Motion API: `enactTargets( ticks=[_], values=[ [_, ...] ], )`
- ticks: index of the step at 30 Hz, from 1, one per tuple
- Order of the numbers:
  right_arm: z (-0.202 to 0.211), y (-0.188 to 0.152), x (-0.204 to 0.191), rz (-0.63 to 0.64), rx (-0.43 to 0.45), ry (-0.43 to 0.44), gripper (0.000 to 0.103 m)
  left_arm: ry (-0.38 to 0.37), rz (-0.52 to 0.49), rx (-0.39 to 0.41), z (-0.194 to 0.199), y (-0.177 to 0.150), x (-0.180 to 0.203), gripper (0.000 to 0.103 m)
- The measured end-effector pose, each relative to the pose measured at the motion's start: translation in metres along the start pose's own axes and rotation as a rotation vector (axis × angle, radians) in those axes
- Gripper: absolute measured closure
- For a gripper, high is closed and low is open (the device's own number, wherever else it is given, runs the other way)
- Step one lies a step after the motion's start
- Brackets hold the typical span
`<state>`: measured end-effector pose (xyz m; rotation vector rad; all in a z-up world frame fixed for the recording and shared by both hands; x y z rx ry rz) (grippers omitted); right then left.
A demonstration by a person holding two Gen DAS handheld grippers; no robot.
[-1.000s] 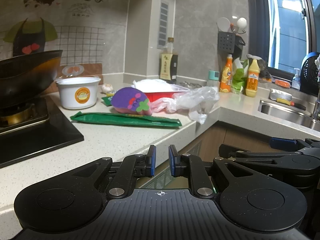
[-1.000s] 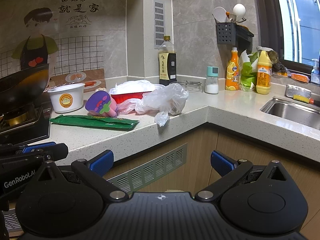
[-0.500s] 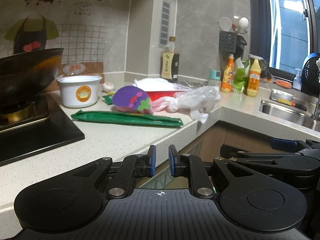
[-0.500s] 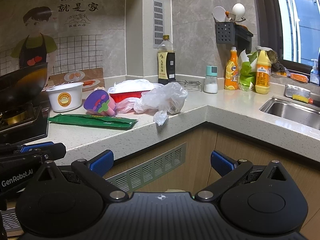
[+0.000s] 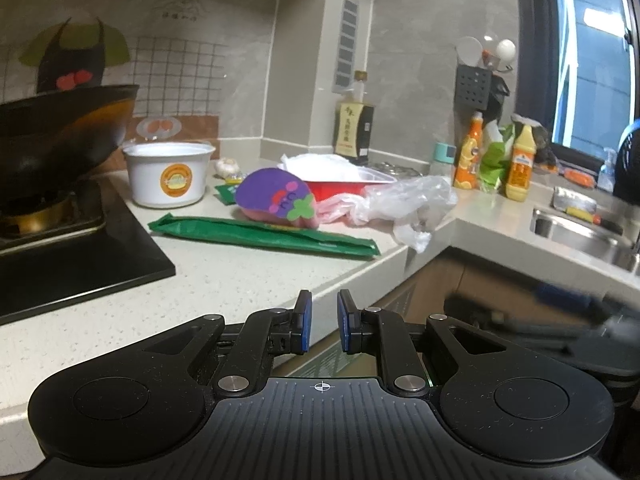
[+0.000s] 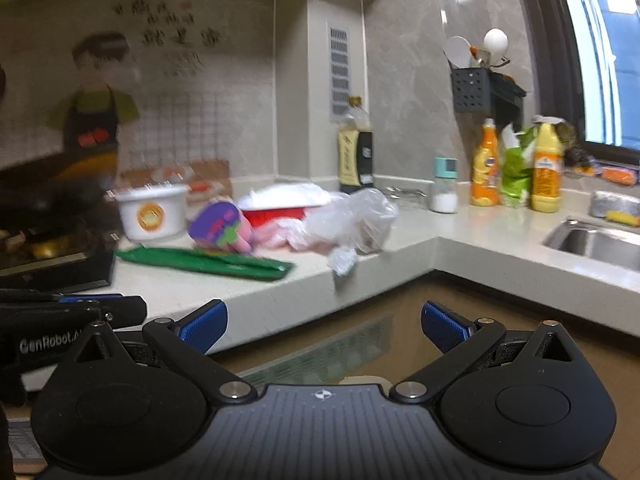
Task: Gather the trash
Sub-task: 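Reach the left gripper to the red tray and grasp its rim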
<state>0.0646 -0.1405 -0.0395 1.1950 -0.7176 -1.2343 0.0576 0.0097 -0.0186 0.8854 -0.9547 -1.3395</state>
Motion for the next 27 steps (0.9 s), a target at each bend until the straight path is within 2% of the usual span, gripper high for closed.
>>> enactTargets(
  ticks=[3, 4, 6, 8, 9, 11, 14, 15, 17, 19, 22, 24, 27],
  values=[
    [-0.024, -0.002, 0.019, 0.025, -0.118, -0.014, 0.000, -0.047, 0.040, -0.007, -0.011, 0.013, -0.007, 0.086],
    [-0.031, 0.000, 0.025, 0.044, -0.132, -0.027, 0.000, -0.073, 0.056, -0.014, -0.015, 0.019, -0.010, 0.086],
    [-0.043, 0.014, 0.031, 0.114, -0.128, -0.044, 0.000, -0.158, 0.113, -0.041, -0.027, 0.035, -0.017, 0.086],
    [-0.053, 0.040, 0.034, 0.185, -0.068, -0.069, 0.000, -0.235, 0.178, -0.084, -0.038, 0.051, -0.025, 0.086],
    [-0.057, 0.055, 0.036, 0.202, -0.025, -0.085, 0.000, -0.241, 0.204, -0.101, -0.042, 0.060, -0.031, 0.086],
    [-0.068, 0.085, 0.042, 0.201, 0.040, -0.093, 0.000, -0.161, 0.197, -0.112, -0.049, 0.076, -0.040, 0.086],
    [-0.103, 0.124, 0.051, 0.168, 0.026, -0.054, 0.000, 0.040, 0.095, -0.066, -0.054, 0.095, -0.047, 0.086],
    [-0.118, 0.134, 0.052, 0.155, 0.006, -0.009, 0.000, 0.056, 0.079, -0.054, -0.057, 0.098, -0.049, 0.086],
    [-0.152, 0.149, 0.052, 0.103, -0.059, 0.078, 0.000, 0.030, 0.099, -0.073, -0.066, 0.099, -0.055, 0.086],
    [-0.184, 0.157, 0.050, 0.054, -0.133, 0.109, 0.001, -0.001, 0.153, -0.095, -0.073, 0.094, -0.062, 0.086],
    [-0.232, 0.160, 0.047, 0.016, -0.218, 0.094, 0.021, -0.040, 0.227, -0.095, -0.077, 0.083, -0.071, 0.086],
    [-0.263, 0.159, 0.040, -0.017, -0.268, 0.074, 0.043, -0.040, 0.245, -0.118, -0.081, 0.079, -0.076, 0.086],
    [-0.306, 0.155, 0.025, -0.084, -0.352, 0.055, 0.049, -0.021, 0.241, -0.164, -0.090, 0.088, -0.082, 0.086]
  ],
)
Point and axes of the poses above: each gripper's, at about its wrist camera, not at the fingertips, and z roughly against the way its jaws point, x to its right, y to its top, the point moved 5 cm from there along -z, roughly the way its jaws point, and after that the axes turned 4 degrees about -z, right-handed, at the moved point
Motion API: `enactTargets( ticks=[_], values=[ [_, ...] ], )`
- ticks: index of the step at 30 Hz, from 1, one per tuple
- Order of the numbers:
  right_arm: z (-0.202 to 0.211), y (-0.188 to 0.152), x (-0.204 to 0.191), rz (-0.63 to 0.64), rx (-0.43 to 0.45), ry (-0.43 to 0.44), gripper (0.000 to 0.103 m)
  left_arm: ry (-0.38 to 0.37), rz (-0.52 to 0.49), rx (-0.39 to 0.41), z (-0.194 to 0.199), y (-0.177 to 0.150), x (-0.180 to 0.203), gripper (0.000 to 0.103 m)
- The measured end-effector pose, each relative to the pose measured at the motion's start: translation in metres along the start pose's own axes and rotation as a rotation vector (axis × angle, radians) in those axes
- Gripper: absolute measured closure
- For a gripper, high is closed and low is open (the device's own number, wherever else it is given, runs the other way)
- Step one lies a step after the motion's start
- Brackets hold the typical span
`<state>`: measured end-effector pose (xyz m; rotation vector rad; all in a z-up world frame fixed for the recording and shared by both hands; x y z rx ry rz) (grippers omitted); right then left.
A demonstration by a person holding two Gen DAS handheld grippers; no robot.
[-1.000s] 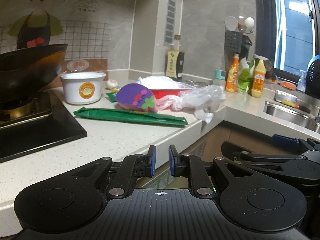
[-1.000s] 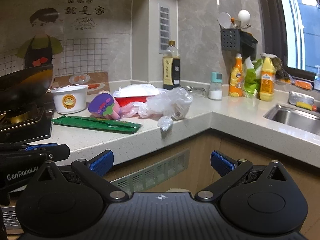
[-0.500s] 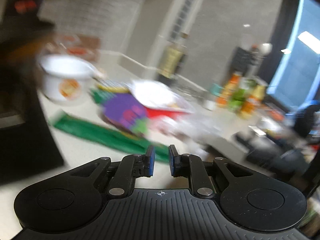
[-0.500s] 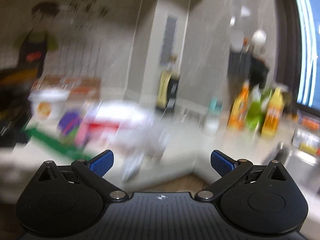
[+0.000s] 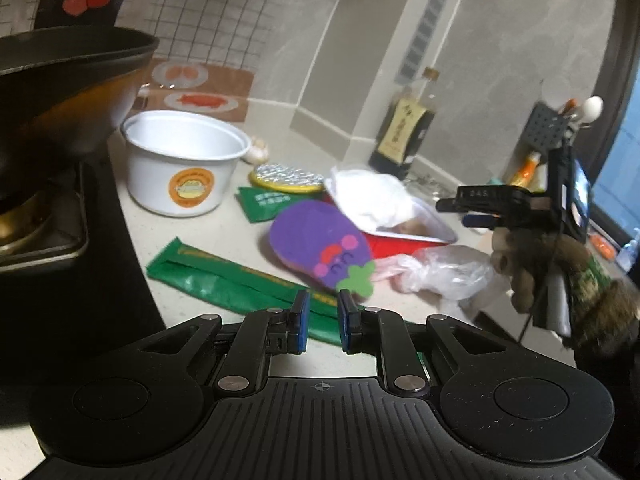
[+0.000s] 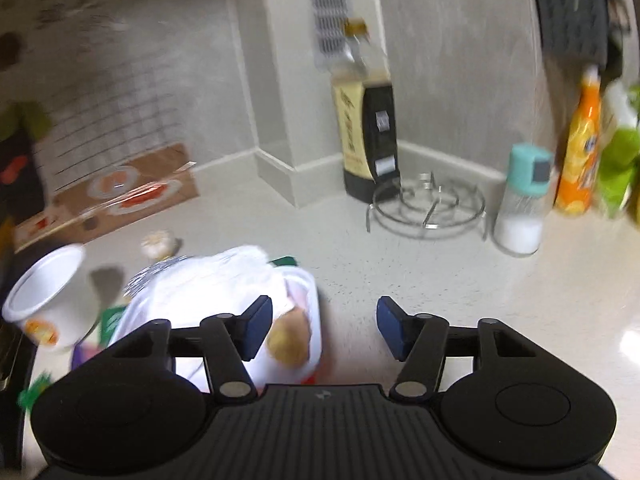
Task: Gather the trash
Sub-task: 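Reach the left gripper to the red tray and grasp its rim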
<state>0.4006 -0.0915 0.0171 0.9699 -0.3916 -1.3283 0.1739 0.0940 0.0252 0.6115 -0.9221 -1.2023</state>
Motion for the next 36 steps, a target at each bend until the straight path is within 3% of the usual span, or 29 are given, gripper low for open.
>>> enactTargets(
  ticks=[1, 3, 5, 7, 10, 13, 15, 17, 20, 23, 27, 30, 33, 36],
  values=[
    [-0.011, 0.000, -0.002, -0.015, -0.035, 0.003, 0.054, -0.003, 0.004, 0.004, 0.000, 0.006, -0.001, 0.086],
    [-0.028, -0.001, -0.005, -0.033, -0.101, 0.002, 0.078, -0.041, 0.012, 0.016, -0.004, 0.025, -0.003, 0.086],
    [-0.036, -0.003, -0.008, -0.027, -0.139, 0.012, 0.089, -0.064, 0.018, 0.026, -0.013, 0.045, -0.006, 0.086],
    [-0.033, -0.002, -0.009, -0.028, -0.125, 0.006, 0.092, -0.073, 0.026, 0.011, -0.031, 0.063, -0.005, 0.086],
    [-0.020, 0.003, -0.009, -0.038, -0.098, 0.052, 0.091, -0.068, 0.066, -0.061, -0.070, 0.084, -0.005, 0.086],
    [0.000, 0.006, -0.001, 0.029, -0.032, -0.009, 0.088, -0.041, 0.063, -0.122, -0.110, 0.092, -0.006, 0.086],
    [0.013, 0.007, 0.008, 0.035, -0.017, -0.003, 0.072, -0.019, 0.051, -0.152, -0.131, 0.091, -0.005, 0.086],
    [0.026, 0.002, 0.018, 0.010, -0.024, 0.040, 0.063, 0.007, 0.027, -0.179, -0.149, 0.089, -0.003, 0.086],
    [0.046, -0.012, 0.023, 0.033, -0.018, 0.117, 0.059, 0.043, 0.000, -0.186, -0.165, 0.090, -0.001, 0.085],
    [0.057, -0.029, 0.019, 0.065, -0.026, 0.203, 0.047, 0.087, -0.048, -0.217, -0.180, 0.090, 0.006, 0.084],
    [0.056, -0.057, 0.009, 0.100, -0.086, 0.285, 0.047, 0.135, -0.130, -0.257, -0.198, 0.088, 0.012, 0.082],
    [0.054, -0.072, 0.004, 0.144, -0.081, 0.283, 0.047, 0.142, -0.148, -0.323, -0.211, 0.082, 0.016, 0.090],
    [0.052, -0.077, 0.004, 0.141, -0.059, 0.302, 0.046, 0.151, -0.111, -0.297, -0.209, 0.083, 0.020, 0.089],
    [0.048, -0.075, 0.006, 0.113, -0.048, 0.333, 0.046, 0.172, -0.190, -0.169, -0.192, 0.099, 0.036, 0.089]
  ],
)
Point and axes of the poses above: each gripper's, at about its wrist camera, not at the fingertips, and z roughly against the way its jaws point, x to its right, y to its top, the point moved 5 cm from there along -z, roughly the way its jaws point, and after that the axes turned 4 degrees about -z, right-handed, at the moved point
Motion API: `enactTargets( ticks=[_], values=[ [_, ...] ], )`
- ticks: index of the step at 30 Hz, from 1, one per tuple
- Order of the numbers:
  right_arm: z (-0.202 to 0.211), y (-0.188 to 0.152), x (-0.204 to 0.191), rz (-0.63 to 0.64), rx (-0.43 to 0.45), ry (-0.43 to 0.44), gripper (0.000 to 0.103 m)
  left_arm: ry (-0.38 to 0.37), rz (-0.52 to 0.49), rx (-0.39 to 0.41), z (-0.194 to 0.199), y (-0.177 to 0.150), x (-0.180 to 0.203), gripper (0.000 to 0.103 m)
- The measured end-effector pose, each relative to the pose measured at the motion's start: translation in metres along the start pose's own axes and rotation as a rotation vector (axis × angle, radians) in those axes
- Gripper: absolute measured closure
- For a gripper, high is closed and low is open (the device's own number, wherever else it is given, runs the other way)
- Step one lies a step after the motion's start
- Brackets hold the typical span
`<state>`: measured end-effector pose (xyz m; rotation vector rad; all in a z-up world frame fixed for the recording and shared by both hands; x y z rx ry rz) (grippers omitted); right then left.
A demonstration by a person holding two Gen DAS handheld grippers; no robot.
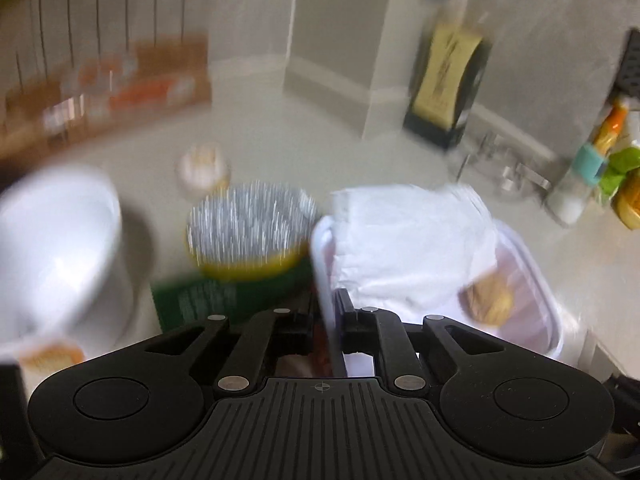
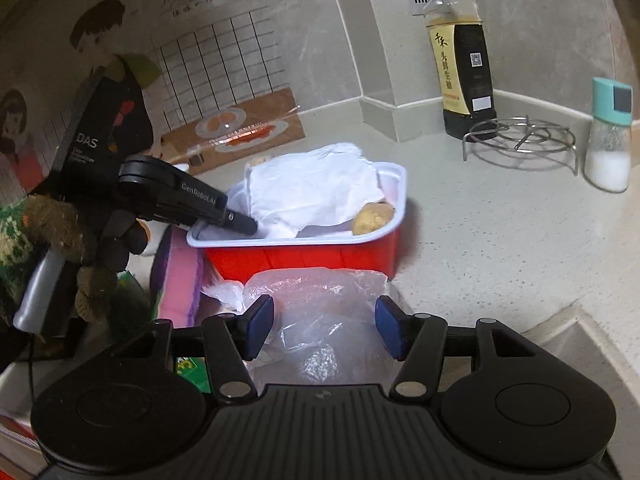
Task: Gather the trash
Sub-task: 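Reach the left gripper to the red tray and grasp its rim, then lift and tilt the red tray with the left gripper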
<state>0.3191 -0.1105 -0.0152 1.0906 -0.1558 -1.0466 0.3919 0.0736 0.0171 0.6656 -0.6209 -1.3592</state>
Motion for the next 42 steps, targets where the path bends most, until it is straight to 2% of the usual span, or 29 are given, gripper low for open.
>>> enactTargets(
  ticks=[3, 5, 9, 11, 12, 15, 18, 20, 23, 25, 26, 27, 28, 31, 34, 36, 38, 40, 42],
  values=[
    [-0.005, 0.000, 0.001, -0.015, 0.016, 0.025, 0.046, 0.125, -0.172, 0.176, 0.028, 0.021, 0.020, 0.090],
    [-0.006, -0.002, 0.001, -0.016, 0.030, 0.027, 0.045, 0.231, -0.348, 0.313, 0.048, 0.029, 0.042, 0.089],
    [-0.006, -0.003, 0.001, -0.011, 0.050, 0.027, 0.045, 0.307, -0.656, 0.519, 0.079, 0.016, 0.089, 0.088],
    [-0.005, -0.003, 0.002, -0.001, 0.057, 0.015, 0.045, 0.386, -0.774, 0.580, 0.078, 0.009, 0.100, 0.090],
    [-0.006, -0.003, 0.001, 0.004, 0.060, 0.004, 0.044, 0.417, -0.812, 0.585, 0.074, 0.007, 0.102, 0.090],
    [-0.006, -0.002, 0.002, 0.014, 0.072, -0.032, 0.037, 0.450, -0.817, 0.559, 0.065, 0.008, 0.100, 0.090],
    [-0.003, -0.003, 0.002, 0.031, 0.089, -0.052, 0.035, 0.412, -0.750, 0.515, 0.067, 0.010, 0.091, 0.089],
    [-0.002, -0.001, 0.001, 0.057, 0.107, -0.075, 0.033, 0.420, -0.707, 0.503, 0.071, 0.013, 0.082, 0.088],
    [-0.004, 0.004, 0.002, 0.072, 0.124, -0.101, 0.033, 0.446, -0.672, 0.547, 0.079, 0.017, 0.074, 0.088],
    [-0.004, 0.008, 0.003, 0.056, 0.137, -0.090, 0.033, 0.384, -0.603, 0.583, 0.095, 0.021, 0.071, 0.088],
    [-0.003, 0.011, 0.002, 0.051, 0.148, -0.081, 0.033, 0.381, -0.605, 0.635, 0.101, 0.022, 0.071, 0.090],
    [-0.002, 0.013, 0.001, 0.053, 0.158, -0.073, 0.033, 0.435, -0.666, 0.648, 0.094, 0.021, 0.074, 0.092],
    [-0.002, 0.014, 0.000, 0.057, 0.158, -0.078, 0.033, 0.466, -0.713, 0.617, 0.084, 0.021, 0.075, 0.093],
    [-0.003, 0.015, -0.001, 0.069, 0.153, -0.112, 0.033, 0.429, -0.649, 0.572, 0.074, 0.023, 0.069, 0.093],
    [-0.002, 0.012, 0.001, 0.084, 0.147, -0.120, 0.033, 0.463, -0.685, 0.588, 0.072, 0.020, 0.072, 0.091],
    [-0.004, 0.010, 0.004, 0.076, 0.139, -0.127, 0.032, 0.461, -0.681, 0.625, 0.081, 0.019, 0.074, 0.089],
    [-0.005, 0.008, 0.005, 0.068, 0.136, -0.117, 0.030, 0.417, -0.654, 0.721, 0.105, 0.018, 0.082, 0.088],
    [-0.005, 0.006, 0.007, 0.065, 0.138, -0.111, 0.028, 0.466, -0.748, 0.821, 0.111, 0.013, 0.093, 0.091],
    [-0.008, 0.004, 0.008, 0.055, 0.133, -0.114, 0.026, 0.507, -0.857, 0.787, 0.094, 0.011, 0.099, 0.092]
  ],
)
Point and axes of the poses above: each gripper's, at about its wrist camera, not at the fingertips, and z roughly against the way its jaws point, x to its right, y to its top, the point moved 5 cm from there along -z, roughly the way its jaws point, and after that the axes turned 4 degrees about -z, right-handed, at the moved point
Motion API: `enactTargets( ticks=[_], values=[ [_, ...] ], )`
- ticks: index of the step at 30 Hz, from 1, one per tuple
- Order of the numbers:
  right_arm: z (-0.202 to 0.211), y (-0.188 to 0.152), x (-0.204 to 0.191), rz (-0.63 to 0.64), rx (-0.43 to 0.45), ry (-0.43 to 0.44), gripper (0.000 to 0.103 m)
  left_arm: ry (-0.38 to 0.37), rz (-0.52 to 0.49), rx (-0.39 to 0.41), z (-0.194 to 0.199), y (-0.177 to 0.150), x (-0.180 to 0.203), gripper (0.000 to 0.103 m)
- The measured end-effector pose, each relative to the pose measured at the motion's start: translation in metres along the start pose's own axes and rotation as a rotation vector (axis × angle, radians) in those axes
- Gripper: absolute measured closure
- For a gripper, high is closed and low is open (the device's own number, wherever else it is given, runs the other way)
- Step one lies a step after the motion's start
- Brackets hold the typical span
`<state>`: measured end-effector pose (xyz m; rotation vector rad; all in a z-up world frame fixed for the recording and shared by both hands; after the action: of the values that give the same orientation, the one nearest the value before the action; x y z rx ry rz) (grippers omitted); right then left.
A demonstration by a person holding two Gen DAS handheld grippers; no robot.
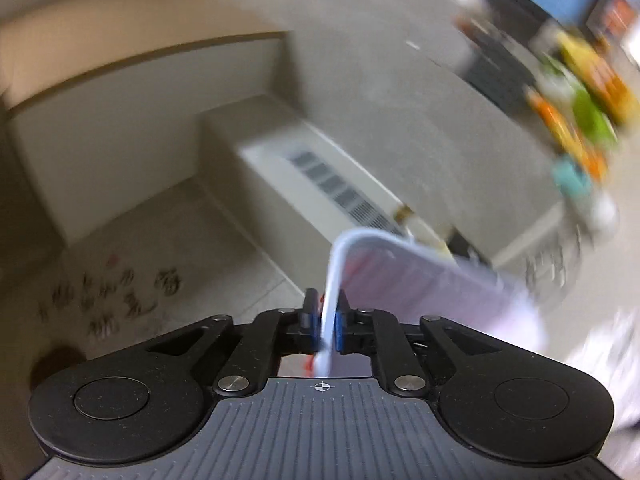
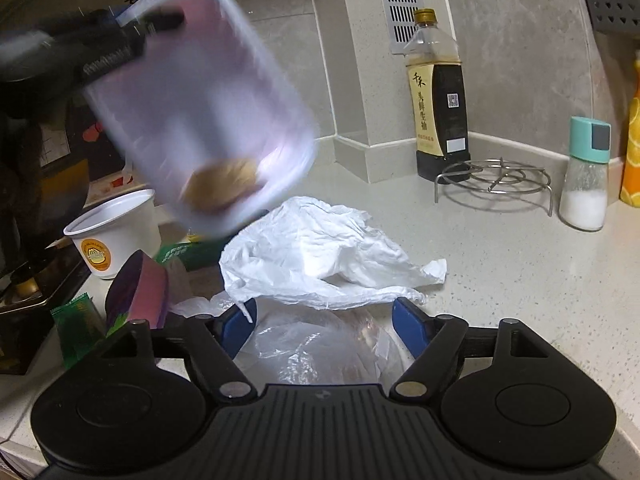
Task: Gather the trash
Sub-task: 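Lift and tilt the red tray with the left gripper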
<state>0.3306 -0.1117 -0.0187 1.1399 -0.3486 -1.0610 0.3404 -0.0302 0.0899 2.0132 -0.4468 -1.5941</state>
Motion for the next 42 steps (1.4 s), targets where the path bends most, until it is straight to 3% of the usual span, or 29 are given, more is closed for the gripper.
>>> enactTargets(
  ticks=[4, 9, 14, 16, 17, 21, 28, 30, 32, 35, 37, 38, 42],
  values=[
    [-0.001, -0.005, 0.002, -0.014, -0.004, 0.005, 0.025, -0.054, -0.043, -0.042, -0.010, -0.011, 0.021, 0.092],
    [-0.002, -0.008, 0.002, 0.000, 0.001, -0.001, 0.023, -0.052, -0.120, -0.052, -0.009, -0.017, 0.037, 0.091],
    [0.015, 0.002, -0.012, 0.075, 0.124, 0.028, 0.024, -0.082, -0.071, -0.089, -0.003, -0.030, 0.030, 0.090],
    [0.020, 0.009, -0.022, 0.138, 0.156, 0.045, 0.039, -0.142, 0.007, -0.145, -0.005, -0.038, 0.022, 0.091],
    [0.018, 0.011, -0.028, 0.178, 0.152, 0.063, 0.058, -0.162, 0.050, -0.174, -0.008, -0.042, 0.017, 0.091],
    [-0.001, 0.012, -0.048, 0.252, 0.086, 0.129, 0.069, -0.214, 0.217, -0.251, -0.015, -0.056, -0.003, 0.090],
    [-0.049, 0.025, -0.062, 0.228, -0.018, 0.134, 0.064, -0.278, 0.346, -0.288, -0.005, -0.062, -0.021, 0.088],
    [-0.059, 0.026, -0.064, 0.211, -0.068, 0.159, 0.042, -0.277, 0.358, -0.296, -0.002, -0.063, -0.024, 0.086],
    [-0.066, 0.024, -0.068, 0.219, -0.097, 0.185, 0.038, -0.281, 0.384, -0.294, 0.000, -0.063, -0.026, 0.084],
    [-0.071, 0.018, -0.081, 0.274, -0.123, 0.191, 0.037, -0.283, 0.412, -0.290, -0.001, -0.062, -0.027, 0.083],
    [-0.073, 0.013, -0.091, 0.331, -0.135, 0.175, 0.044, -0.281, 0.413, -0.289, -0.001, -0.061, -0.027, 0.083],
    [-0.074, 0.011, -0.096, 0.353, -0.136, 0.169, 0.048, -0.274, 0.407, -0.291, -0.001, -0.061, -0.026, 0.083],
    [-0.068, 0.013, -0.100, 0.384, -0.113, 0.120, 0.049, -0.224, 0.415, -0.338, -0.007, -0.071, -0.029, 0.086]
  ],
)
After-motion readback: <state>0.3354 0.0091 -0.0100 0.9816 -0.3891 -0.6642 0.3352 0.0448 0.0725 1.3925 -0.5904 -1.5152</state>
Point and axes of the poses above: each gripper's, at about its wrist camera, not at the fingertips, and z roughly against the way its jaws point, x to its right, y to its top, the point moved 5 cm from there along -z, roughly the way its jaws point, and after that the axes turned 4 degrees about -z, right-handed, at the moved point
